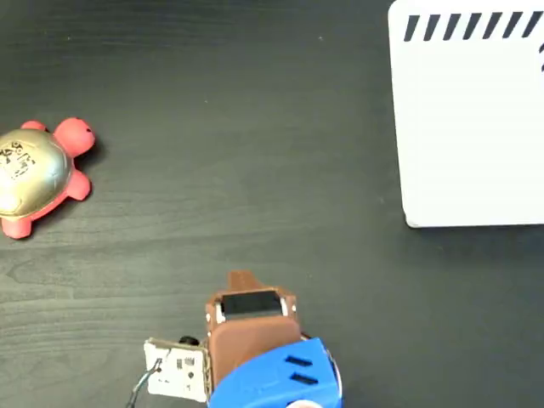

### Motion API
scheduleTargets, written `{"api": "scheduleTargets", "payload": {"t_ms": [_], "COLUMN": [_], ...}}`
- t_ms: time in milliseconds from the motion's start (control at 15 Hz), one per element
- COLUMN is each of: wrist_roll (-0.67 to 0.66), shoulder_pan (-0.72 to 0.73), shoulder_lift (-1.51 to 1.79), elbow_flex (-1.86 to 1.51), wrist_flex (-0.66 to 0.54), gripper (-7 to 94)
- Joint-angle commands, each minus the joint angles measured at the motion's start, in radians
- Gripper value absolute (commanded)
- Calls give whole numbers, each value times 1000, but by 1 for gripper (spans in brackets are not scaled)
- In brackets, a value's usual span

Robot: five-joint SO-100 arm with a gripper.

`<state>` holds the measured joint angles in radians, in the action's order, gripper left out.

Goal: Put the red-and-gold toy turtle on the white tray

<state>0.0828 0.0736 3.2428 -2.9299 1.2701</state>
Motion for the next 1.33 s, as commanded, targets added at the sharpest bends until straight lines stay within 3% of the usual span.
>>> {"api": "scheduleTargets", "payload": {"t_ms": [0,267,933,1267], "wrist_roll": [8,18,164,100], "shoulder_pan": [17,57,327,341], "shoulder_lift": [6,0,-994,-1600], "elbow_flex": [6,100,1054,1637], "wrist_flex": [14,37,100,308], "gripper": [0,0,0,0]}}
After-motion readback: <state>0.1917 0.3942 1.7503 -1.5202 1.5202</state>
